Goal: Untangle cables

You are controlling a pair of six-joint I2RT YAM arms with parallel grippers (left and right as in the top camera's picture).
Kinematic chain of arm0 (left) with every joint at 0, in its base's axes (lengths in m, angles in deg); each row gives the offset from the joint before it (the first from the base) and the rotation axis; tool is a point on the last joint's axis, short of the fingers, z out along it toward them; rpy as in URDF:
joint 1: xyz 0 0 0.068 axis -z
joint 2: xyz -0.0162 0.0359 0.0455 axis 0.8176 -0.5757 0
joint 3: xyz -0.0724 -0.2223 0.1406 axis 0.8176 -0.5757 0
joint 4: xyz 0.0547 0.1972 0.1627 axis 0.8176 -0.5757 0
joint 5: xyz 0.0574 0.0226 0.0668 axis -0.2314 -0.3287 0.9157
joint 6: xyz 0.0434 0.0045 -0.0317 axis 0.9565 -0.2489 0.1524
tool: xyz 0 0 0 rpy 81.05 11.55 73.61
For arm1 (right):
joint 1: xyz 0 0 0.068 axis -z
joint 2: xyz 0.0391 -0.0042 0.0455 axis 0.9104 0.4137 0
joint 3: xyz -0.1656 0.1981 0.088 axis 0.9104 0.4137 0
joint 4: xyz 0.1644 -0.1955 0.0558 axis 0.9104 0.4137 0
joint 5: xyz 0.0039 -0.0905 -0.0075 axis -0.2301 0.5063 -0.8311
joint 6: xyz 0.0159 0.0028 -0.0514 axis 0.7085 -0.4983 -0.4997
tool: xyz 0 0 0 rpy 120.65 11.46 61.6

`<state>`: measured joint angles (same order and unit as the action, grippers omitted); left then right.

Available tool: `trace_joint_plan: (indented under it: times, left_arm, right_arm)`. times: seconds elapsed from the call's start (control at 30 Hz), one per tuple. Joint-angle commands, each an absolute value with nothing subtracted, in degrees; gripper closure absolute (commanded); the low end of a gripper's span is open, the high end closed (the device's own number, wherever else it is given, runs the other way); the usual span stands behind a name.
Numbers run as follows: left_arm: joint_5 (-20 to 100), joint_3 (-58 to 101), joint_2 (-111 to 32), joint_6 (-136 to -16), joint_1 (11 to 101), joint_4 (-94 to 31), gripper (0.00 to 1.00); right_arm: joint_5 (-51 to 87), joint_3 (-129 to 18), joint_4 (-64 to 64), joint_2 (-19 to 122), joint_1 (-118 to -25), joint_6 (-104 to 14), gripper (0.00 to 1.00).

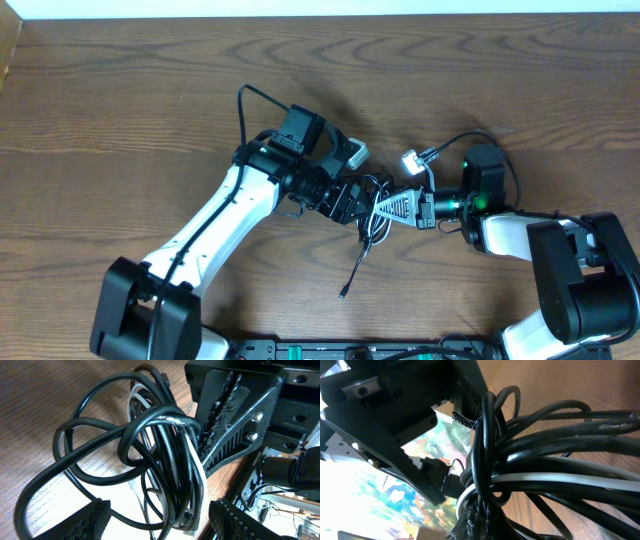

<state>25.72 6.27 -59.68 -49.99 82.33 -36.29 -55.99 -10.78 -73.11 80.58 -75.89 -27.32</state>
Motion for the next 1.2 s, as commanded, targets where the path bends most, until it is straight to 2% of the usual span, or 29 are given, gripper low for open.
trace_joint_plan:
  times: [0.0, 0.1, 0.33, 0.37, 0.47, 0.5, 0.63, 0.7, 1.17]
  left_arm:
    - [25.76, 5.61, -60.25, -49.64, 83.23, -35.96, 0.31]
    - [25.76, 5.61, -60.25, -49.66, 84.15, -35.87, 0.28]
    - [25.78, 5.59, -60.25, -49.66, 86.46, -36.02, 0.29]
    - [25.78, 5.59, -60.25, -49.64, 86.55, -35.83, 0.34]
    - [25.83, 5.59, -60.27, -49.62, 86.60, -35.41, 0.71]
    - [26.13, 5.59, -60.25, -49.58, 86.57, -35.39, 0.77]
    - [30.37, 5.59, -60.25, -49.42, 86.53, -35.39, 0.81]
    - [32.45, 5.61, -60.25, -49.42, 86.53, -35.13, 0.92]
    - [33.92, 5.61, -60.25, -37.97, 86.29, -33.20, 0.92]
  right_arm:
    - [-56.62, -10.52, -73.24, 80.18, -75.62, -27.89, 0.99]
    - [-56.60, -10.52, -73.24, 80.18, -75.62, -27.91, 0.99]
    - [-56.60, -10.52, -73.24, 80.18, -75.62, -27.89, 0.99]
    - [-56.60, -10.52, -73.24, 80.18, -75.60, -27.89, 0.99]
    - [-56.62, -10.52, -73.24, 80.18, -75.62, -27.89, 0.99]
    - [-56.62, -10.52, -73.24, 80.18, -75.62, -27.89, 0.99]
    - [-56.60, -10.52, -73.24, 80.18, -75.60, -27.91, 0.99]
    - [-56.60, -10.52, -73.24, 80.18, -75.60, -28.30, 0.99]
    - [-55.29, -10.52, -73.02, 80.18, -75.60, -28.33, 0.99]
